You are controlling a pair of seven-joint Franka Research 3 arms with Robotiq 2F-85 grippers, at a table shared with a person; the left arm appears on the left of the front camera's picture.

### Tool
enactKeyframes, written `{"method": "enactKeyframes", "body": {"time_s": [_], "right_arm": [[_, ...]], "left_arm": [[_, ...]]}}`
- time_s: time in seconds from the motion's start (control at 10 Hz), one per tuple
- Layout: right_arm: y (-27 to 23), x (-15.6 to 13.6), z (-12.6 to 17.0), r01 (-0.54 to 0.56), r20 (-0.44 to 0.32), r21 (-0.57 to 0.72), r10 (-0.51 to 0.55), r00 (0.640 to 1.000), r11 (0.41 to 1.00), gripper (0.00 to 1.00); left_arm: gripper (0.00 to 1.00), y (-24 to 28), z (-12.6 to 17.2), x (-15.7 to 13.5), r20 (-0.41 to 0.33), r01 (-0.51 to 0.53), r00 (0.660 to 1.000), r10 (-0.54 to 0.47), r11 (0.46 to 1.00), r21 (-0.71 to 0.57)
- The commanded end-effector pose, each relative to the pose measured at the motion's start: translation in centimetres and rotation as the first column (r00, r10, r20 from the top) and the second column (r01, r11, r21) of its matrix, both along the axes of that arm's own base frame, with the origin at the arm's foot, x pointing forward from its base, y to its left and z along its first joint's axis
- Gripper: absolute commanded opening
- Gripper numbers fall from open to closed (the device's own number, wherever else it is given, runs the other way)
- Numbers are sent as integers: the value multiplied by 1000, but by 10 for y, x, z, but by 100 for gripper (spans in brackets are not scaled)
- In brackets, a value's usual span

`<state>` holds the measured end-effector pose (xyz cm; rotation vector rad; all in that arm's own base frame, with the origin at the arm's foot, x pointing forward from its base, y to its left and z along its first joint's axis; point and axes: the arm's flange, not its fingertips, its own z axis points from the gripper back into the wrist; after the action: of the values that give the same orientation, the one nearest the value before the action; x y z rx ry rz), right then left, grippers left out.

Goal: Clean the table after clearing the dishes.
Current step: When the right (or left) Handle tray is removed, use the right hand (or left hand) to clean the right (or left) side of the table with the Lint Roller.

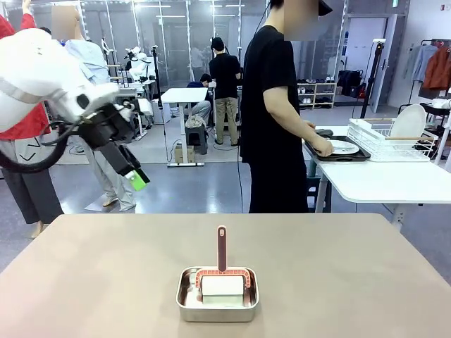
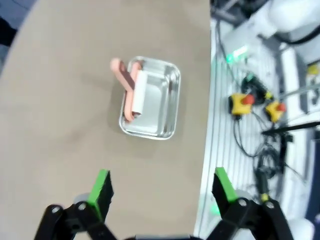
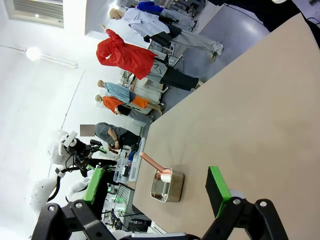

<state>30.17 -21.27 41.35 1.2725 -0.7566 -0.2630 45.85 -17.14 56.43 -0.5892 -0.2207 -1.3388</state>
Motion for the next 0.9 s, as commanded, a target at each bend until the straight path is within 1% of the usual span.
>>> {"method": "enactKeyframes", "body": {"time_s": [0.0, 0.2, 0.3, 0.4, 0.5, 0.6, 0.7, 0.8], "right_arm": [[0, -2, 2, -8, 9, 0, 8, 1000, 1000, 100], [0, -2, 2, -8, 9, 0, 8, 1000, 1000, 100], [0, -2, 2, -8, 9, 0, 8, 1000, 1000, 100], [0, -2, 2, -8, 9, 0, 8, 1000, 1000, 100], [0, -2, 2, -8, 9, 0, 8, 1000, 1000, 100], [0, -2, 2, -8, 9, 0, 8, 1000, 1000, 100], [0, -2, 2, -8, 9, 0, 8, 1000, 1000, 100], [0, -2, 2, -8, 9, 0, 8, 1000, 1000, 100]], "left_arm": [[100, -44, 12, 21, -14, 127, 992, -126, 984, 122], [100, -77, 3, 21, 12, 168, 985, -170, 978, 124], [100, -97, -3, 23, 5, 193, 980, -197, 968, 163], [100, -118, -8, 26, 10, 221, 974, -225, 962, 163], [100, -145, -19, 28, -5, 248, 967, -254, 942, 226], [100, -166, -27, 29, -11, 275, 960, -280, 931, 240], [100, -181, -36, 28, -13, 247, 967, -256, 914, 321], [100, -190, -40, 26, 9, 226, 970, -242, 917, 330]]}}
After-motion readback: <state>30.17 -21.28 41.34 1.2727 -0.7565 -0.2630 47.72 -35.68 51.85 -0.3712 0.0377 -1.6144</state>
